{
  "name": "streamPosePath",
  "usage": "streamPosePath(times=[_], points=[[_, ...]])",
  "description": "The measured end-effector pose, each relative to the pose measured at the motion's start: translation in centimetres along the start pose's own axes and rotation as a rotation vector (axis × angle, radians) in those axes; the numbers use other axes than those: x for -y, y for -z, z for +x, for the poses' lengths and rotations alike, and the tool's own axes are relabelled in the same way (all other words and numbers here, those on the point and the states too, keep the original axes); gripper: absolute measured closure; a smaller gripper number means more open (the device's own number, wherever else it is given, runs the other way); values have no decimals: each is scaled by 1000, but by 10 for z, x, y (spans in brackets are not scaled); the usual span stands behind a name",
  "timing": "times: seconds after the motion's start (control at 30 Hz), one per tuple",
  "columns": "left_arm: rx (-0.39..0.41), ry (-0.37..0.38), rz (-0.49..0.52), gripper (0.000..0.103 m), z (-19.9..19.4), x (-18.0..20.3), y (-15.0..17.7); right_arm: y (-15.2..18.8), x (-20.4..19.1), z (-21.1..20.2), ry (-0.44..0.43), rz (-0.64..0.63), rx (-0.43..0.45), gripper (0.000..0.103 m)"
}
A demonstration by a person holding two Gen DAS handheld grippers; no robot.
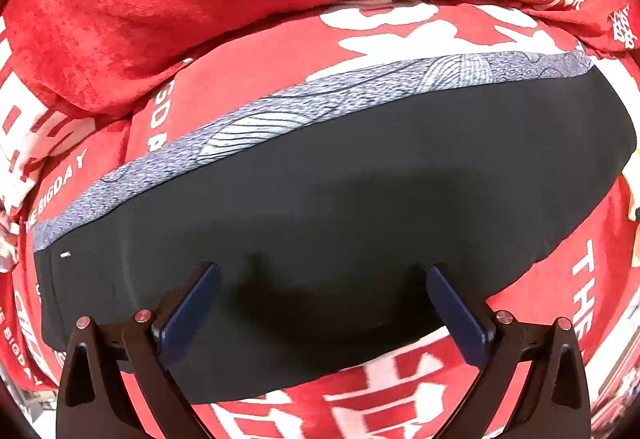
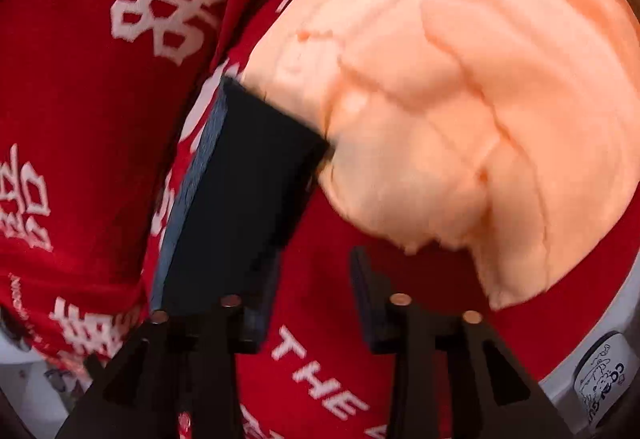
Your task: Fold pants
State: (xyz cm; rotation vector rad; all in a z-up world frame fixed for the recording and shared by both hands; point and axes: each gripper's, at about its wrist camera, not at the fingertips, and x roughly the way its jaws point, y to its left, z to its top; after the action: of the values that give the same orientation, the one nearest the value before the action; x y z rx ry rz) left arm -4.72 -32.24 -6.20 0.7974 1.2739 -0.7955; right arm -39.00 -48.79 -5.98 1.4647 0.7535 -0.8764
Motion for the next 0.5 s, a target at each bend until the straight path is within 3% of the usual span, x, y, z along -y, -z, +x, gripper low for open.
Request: streamPosePath(times=[0.23, 0.5], points=[[-24, -5, -10, 0, 0, 23, -5, 20, -11, 21, -92, -39, -103, 54], [-34, 9, -64, 0, -4, 44, -19, 6, -21, 28, -94, -55, -85, 55]])
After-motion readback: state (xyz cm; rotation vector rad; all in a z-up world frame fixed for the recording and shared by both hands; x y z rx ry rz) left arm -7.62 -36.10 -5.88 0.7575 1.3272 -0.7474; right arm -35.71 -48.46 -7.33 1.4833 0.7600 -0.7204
